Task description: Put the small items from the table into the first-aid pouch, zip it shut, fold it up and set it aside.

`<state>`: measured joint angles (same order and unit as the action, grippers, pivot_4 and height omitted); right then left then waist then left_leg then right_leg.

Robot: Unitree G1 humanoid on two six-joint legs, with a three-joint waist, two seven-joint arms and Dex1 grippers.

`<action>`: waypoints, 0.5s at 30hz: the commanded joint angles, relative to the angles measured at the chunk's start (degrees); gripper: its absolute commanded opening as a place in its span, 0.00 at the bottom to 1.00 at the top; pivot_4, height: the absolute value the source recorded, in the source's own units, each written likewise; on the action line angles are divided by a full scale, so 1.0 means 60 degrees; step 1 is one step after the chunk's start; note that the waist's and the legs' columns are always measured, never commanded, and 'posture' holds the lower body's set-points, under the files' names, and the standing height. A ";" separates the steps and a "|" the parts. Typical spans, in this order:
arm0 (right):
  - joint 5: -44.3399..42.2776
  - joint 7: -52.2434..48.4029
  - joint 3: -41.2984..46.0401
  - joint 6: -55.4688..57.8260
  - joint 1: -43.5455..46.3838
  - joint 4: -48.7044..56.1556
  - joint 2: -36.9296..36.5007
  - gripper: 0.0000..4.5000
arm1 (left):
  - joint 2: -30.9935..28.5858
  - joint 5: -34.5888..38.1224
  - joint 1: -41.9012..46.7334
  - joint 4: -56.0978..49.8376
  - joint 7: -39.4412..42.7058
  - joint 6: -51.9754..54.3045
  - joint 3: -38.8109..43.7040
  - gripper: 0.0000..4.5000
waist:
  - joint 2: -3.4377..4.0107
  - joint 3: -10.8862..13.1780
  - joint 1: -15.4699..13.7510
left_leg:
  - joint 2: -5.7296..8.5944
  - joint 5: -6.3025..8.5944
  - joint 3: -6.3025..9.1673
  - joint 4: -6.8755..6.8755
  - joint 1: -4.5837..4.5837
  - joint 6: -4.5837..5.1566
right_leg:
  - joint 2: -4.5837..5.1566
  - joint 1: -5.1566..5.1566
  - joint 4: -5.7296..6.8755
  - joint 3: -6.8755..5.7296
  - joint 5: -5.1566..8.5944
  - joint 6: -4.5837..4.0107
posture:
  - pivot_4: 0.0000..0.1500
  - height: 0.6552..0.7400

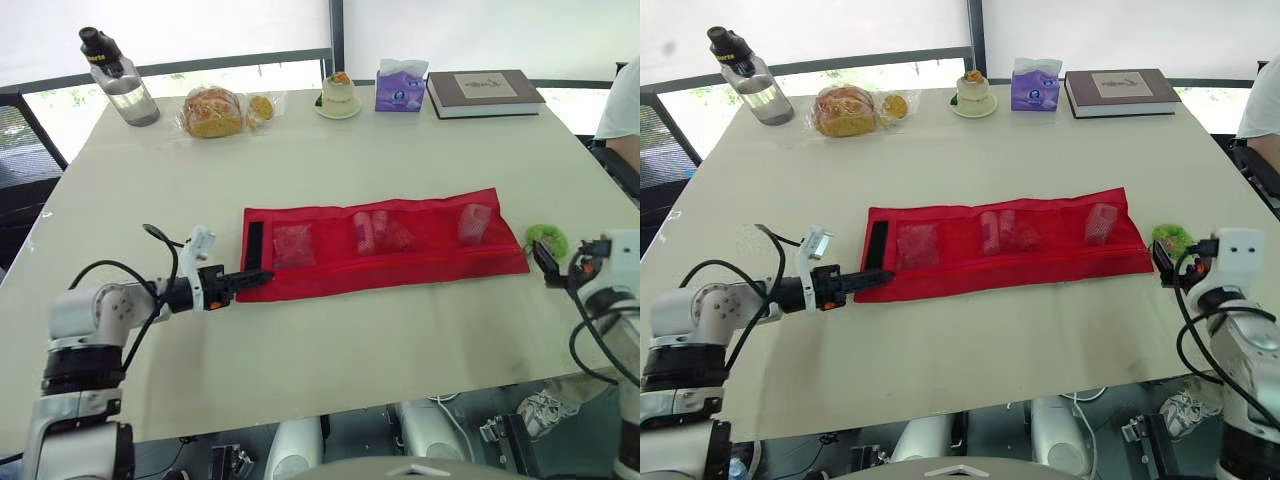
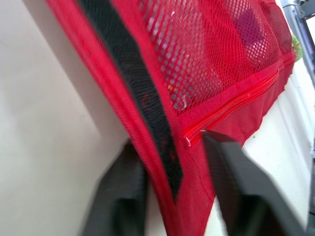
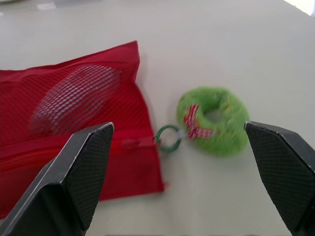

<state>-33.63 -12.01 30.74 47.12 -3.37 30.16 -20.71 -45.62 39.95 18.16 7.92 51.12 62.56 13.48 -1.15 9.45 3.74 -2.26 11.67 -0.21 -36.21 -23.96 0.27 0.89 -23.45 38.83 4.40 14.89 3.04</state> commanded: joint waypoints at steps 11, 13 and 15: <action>-0.4773 0.3732 0.1142 0.1785 0.0145 0.0678 0.2109 1.00 | -0.1584 -0.0407 0.0269 -0.2731 0.2455 -0.3158 -0.0265 0.98 | -0.0019 0.0019 -0.0246 | -0.0014 0.0000 -0.0023 -0.0001 -0.0047 -0.0001 | 0.0046 -0.0023 -0.0035 -0.0005 0.0005 -0.0042 | 1.00 1.00; -0.5462 0.4408 0.1131 0.1731 0.0149 0.0560 0.2297 1.00 | -0.1563 -0.0024 0.0487 -0.3392 0.2628 -0.2966 -0.0349 0.98 | -0.0020 0.0020 -0.0226 | -0.0014 0.0000 -0.0022 -0.0008 -0.0070 -0.0001 | 0.0047 -0.0025 -0.0056 -0.0006 0.0004 -0.0040 | 1.00 1.00; -0.6037 0.5046 0.1064 0.1560 0.0201 0.0379 0.2453 1.00 | -0.1479 0.0324 0.0802 -0.4021 0.2720 -0.2857 -0.0528 0.98 | -0.0020 0.0020 -0.0221 | -0.0013 0.0000 -0.0017 -0.0011 -0.0087 -0.0001 | 0.0045 -0.0030 -0.0070 -0.0012 0.0002 -0.0037 | 1.00 1.00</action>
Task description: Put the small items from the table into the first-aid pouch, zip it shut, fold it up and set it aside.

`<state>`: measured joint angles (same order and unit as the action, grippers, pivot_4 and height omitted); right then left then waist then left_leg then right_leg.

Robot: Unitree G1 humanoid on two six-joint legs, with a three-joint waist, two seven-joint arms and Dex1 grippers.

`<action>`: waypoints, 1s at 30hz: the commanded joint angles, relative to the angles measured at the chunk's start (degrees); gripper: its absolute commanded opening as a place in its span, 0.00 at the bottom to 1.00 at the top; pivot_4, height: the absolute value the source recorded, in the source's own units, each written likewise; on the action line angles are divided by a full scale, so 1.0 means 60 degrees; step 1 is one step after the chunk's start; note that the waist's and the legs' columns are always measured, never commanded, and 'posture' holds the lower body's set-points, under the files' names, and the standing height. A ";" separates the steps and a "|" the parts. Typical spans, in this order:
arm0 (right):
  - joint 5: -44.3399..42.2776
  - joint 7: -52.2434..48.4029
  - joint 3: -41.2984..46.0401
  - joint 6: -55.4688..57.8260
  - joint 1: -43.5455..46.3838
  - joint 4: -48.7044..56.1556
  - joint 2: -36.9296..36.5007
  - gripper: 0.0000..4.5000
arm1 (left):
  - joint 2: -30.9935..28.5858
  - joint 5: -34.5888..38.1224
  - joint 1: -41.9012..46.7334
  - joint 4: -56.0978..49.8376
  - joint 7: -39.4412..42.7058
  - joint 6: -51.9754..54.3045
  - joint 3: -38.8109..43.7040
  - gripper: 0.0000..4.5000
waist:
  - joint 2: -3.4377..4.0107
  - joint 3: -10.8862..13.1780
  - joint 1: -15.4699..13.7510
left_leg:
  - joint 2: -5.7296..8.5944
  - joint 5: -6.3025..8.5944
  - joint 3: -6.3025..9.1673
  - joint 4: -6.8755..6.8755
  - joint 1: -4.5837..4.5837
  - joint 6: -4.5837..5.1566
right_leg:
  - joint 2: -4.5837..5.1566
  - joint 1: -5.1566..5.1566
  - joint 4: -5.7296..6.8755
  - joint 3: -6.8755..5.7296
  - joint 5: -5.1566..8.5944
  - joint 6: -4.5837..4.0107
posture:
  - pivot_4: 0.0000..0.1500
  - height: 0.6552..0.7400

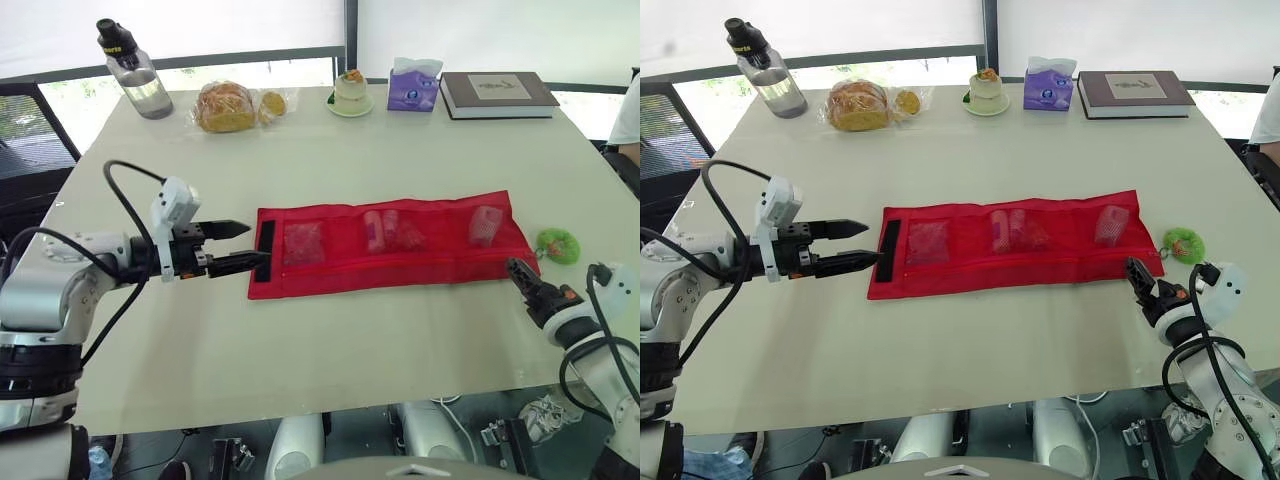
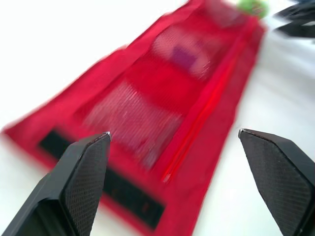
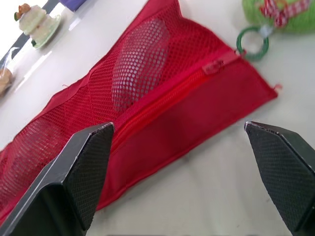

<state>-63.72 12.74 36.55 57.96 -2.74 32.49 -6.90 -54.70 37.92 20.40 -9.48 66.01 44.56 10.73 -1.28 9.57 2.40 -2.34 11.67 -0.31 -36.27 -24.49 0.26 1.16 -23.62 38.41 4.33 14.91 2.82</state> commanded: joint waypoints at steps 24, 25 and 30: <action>-0.2505 0.1855 -0.1358 -0.4099 0.0865 -0.1827 0.0540 0.65 | 0.0972 0.1513 0.2752 -0.2631 -0.0186 0.0862 -0.1858 1.00 | 0.0013 0.0007 0.0030 | 0.0015 -0.0002 0.0085 -0.0014 -0.0030 0.0003 | -0.0054 0.0005 -0.0005 -0.0059 -0.0019 0.0039 | 1.00 1.00; -0.2294 0.1633 -0.1451 -0.4179 0.0866 -0.1882 0.0486 0.54 | 0.0984 0.1479 0.2757 -0.2610 -0.0192 0.0837 -0.1881 1.00 | 0.0015 0.0009 0.0030 | 0.0015 -0.0002 0.0084 -0.0014 -0.0029 0.0003 | -0.0054 0.0005 -0.0003 -0.0058 -0.0019 0.0039 | 1.00 1.00; -0.1732 0.1132 -0.1676 -0.4545 0.0788 -0.1934 0.0439 0.09 | 0.1062 0.1394 0.2845 -0.2439 -0.0239 0.0790 -0.1899 1.00 | 0.0018 0.0010 0.0020 | 0.0015 -0.0002 0.0087 -0.0015 -0.0029 0.0003 | -0.0056 0.0005 0.0002 -0.0060 -0.0019 0.0039 | 1.00 1.00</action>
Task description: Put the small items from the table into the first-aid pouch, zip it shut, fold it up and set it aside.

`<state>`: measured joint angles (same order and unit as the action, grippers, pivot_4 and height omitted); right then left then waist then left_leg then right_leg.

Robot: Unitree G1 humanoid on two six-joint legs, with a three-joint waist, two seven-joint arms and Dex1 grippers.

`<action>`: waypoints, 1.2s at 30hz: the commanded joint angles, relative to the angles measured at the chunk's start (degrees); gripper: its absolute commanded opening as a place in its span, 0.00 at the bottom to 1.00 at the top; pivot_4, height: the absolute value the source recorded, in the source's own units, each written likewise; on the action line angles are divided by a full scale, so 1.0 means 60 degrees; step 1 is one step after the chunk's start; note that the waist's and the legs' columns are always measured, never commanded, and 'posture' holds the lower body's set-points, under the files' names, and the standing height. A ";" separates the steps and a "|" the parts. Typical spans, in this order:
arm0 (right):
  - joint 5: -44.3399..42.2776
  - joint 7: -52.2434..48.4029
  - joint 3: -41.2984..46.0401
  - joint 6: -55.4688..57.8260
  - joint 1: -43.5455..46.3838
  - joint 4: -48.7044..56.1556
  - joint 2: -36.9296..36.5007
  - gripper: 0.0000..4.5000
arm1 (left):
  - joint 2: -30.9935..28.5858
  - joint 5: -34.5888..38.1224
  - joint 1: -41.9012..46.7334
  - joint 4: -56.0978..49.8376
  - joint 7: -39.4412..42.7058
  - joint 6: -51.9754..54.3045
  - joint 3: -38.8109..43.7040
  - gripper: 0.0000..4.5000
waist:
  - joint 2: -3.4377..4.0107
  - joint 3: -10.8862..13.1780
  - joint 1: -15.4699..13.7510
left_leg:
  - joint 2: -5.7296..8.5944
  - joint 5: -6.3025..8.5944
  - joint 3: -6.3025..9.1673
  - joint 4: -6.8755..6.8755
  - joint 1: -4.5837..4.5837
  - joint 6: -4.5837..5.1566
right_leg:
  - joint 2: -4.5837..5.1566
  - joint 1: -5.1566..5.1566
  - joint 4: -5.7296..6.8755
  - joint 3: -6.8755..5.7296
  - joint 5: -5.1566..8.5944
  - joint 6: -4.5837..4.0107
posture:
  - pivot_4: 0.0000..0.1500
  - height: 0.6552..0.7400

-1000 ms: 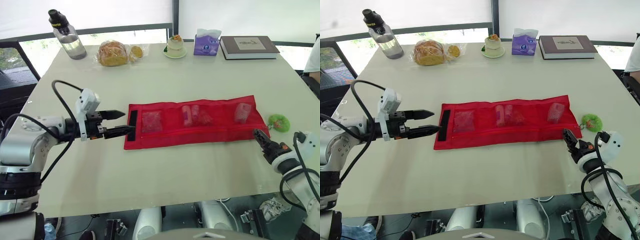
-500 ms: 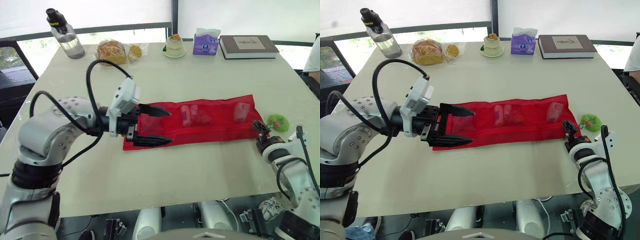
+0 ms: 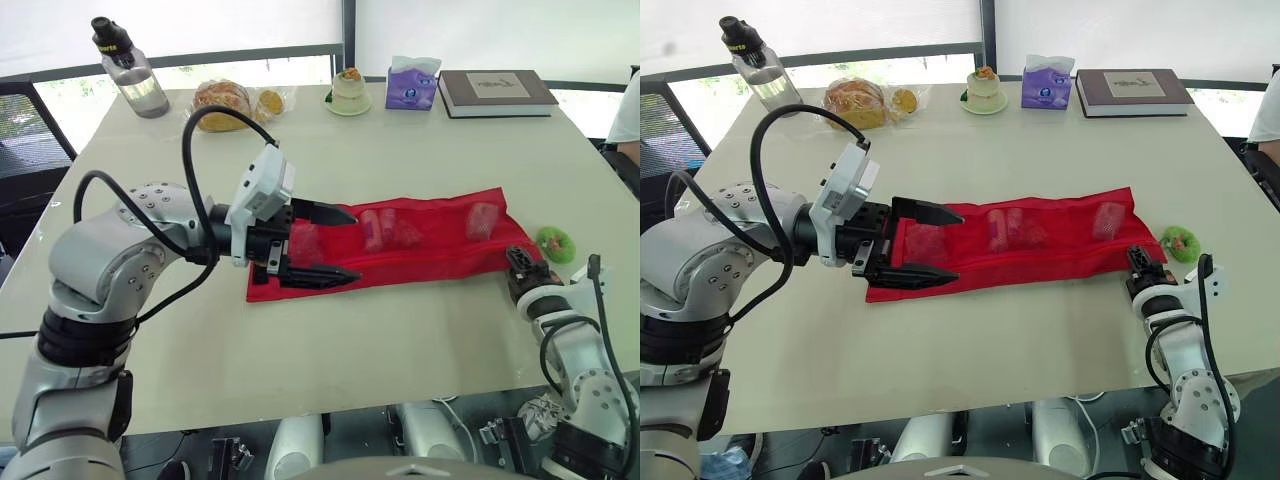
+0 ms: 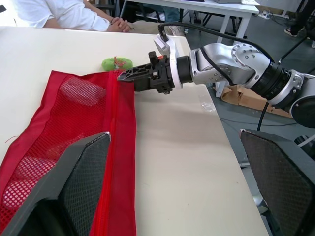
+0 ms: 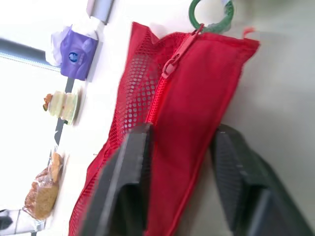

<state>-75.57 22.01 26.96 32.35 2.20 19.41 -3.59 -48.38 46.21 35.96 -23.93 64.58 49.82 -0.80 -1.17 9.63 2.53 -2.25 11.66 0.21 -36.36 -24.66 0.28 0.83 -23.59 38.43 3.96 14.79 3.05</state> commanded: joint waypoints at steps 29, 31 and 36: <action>1.0027 -0.9069 -0.8819 0.0506 0.3757 0.1591 -0.6169 0.01 | -0.0316 -0.0897 -0.0279 0.0552 -0.0631 -0.0627 0.0821 1.00 | -0.0036 0.0053 -0.0079 | 0.0006 0.0001 0.0018 -0.0098 -0.0023 -0.0001 | 0.0001 0.0001 0.0059 -0.0021 0.0009 0.0013 | 1.00 1.00; 0.9720 -0.9185 -0.8452 0.0810 0.3689 0.1785 -0.5888 0.13 | -0.0333 -0.0842 -0.0627 0.0515 -0.0872 -0.0499 0.1065 1.00 | -0.0036 0.0053 -0.0037 | 0.0005 0.0000 0.0017 -0.0098 -0.0019 -0.0001 | 0.0000 0.0000 0.0067 -0.0018 0.0007 0.0012 | 1.00 1.00; 0.8605 -0.9489 -0.7432 0.1721 0.3388 0.2836 -0.5596 0.62 | -0.0216 -0.0528 -0.1515 0.0582 -0.1867 0.0345 0.1740 1.00 | -0.0038 0.0055 -0.0056 | -0.0002 0.0000 0.0036 -0.0098 -0.0015 -0.0001 | -0.0004 0.0001 0.0082 -0.0034 0.0002 0.0003 | 1.00 1.00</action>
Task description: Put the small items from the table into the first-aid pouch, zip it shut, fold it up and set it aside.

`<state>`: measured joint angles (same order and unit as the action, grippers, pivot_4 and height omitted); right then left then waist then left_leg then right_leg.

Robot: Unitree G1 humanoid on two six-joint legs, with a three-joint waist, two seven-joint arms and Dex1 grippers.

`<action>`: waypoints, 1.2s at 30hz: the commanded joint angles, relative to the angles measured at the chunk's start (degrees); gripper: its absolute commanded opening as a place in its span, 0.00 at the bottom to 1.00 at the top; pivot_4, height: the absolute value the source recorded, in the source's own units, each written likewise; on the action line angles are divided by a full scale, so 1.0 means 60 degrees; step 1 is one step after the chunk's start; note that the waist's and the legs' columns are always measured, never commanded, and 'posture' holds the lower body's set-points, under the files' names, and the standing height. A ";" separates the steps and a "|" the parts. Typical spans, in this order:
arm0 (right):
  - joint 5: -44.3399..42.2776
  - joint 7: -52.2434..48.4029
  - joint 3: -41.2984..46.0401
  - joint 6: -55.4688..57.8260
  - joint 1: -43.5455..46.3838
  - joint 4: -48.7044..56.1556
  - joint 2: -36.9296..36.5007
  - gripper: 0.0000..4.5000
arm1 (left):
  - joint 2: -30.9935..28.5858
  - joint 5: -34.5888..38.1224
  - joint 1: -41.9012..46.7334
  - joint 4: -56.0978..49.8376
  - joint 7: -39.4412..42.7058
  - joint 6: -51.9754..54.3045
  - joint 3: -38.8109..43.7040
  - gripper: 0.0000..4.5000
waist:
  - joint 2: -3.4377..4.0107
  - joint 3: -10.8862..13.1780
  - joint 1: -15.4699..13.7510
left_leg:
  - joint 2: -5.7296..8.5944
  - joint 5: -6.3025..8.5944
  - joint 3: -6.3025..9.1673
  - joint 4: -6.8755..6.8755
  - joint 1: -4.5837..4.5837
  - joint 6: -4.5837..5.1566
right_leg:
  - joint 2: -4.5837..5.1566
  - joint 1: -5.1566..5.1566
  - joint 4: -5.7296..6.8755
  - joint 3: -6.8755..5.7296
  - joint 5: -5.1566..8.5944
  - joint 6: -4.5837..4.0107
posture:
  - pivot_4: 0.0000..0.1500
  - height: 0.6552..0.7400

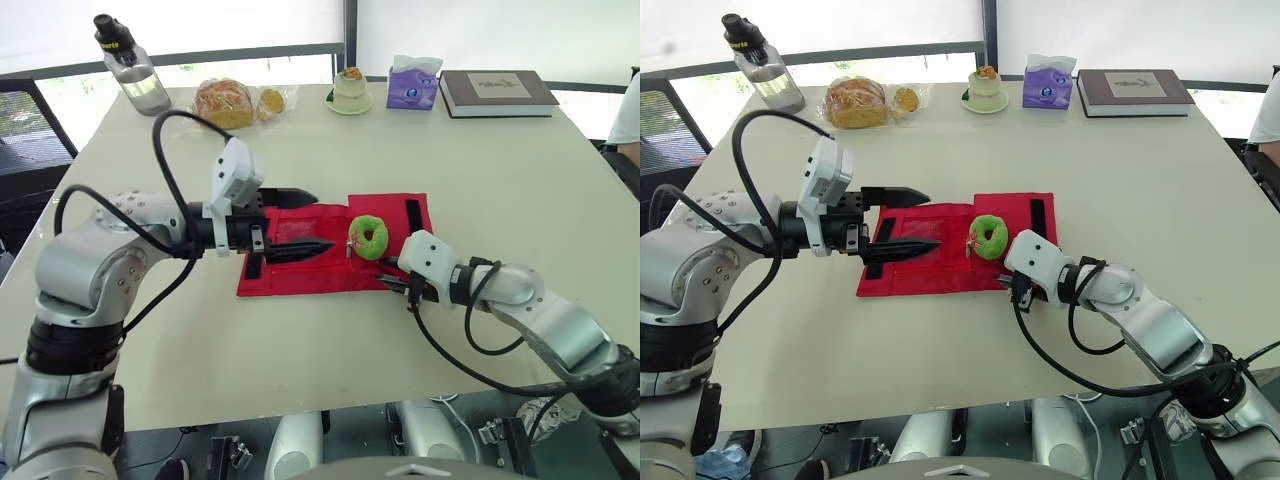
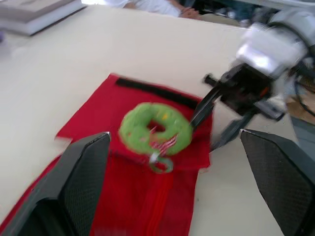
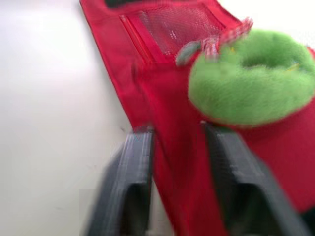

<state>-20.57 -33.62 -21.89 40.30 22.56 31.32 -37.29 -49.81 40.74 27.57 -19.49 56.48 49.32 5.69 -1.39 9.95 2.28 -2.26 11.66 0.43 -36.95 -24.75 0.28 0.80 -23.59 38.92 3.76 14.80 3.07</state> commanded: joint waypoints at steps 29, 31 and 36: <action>-0.4433 -0.1542 0.4089 0.1451 0.1425 0.0792 -0.0682 0.99 | 0.2876 0.2524 -0.1558 0.3326 -0.4369 0.5097 0.4177 1.00 | -0.0008 -0.0003 -0.0132 | 0.0013 0.0001 -0.0007 -0.0018 0.0004 -0.0001 | 0.0034 0.0018 -0.0003 -0.0013 -0.0008 -0.0005 | 1.00 1.00; -0.4428 -0.1511 0.4084 0.1437 0.1440 0.0816 -0.0692 0.99 | 0.3077 0.2848 -0.1240 0.3513 -0.4608 0.5436 0.4623 1.00 | -0.0012 -0.0003 -0.0173 | 0.0016 0.0001 -0.0002 -0.0040 -0.0001 -0.0001 | 0.0033 0.0024 -0.0004 -0.0016 -0.0013 0.0004 | 1.00 1.00; -0.4397 -0.1429 0.4040 0.1459 0.1592 0.0784 -0.0693 1.00 | 0.3119 0.3101 -0.1036 0.3629 -0.4930 0.5785 0.4976 0.73 | -0.0014 0.0000 -0.0188 | 0.0015 0.0001 -0.0004 -0.0035 -0.0002 -0.0002 | 0.0032 0.0021 -0.0005 -0.0013 -0.0016 0.0008 | 1.00 1.00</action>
<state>-46.54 -42.16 1.54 49.75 30.72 34.90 -40.91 -30.71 57.19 20.50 2.96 27.09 83.18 33.84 -1.48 9.95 1.15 -2.18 11.67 0.41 -37.15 -24.76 0.26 0.99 -23.47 38.89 3.68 14.71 3.12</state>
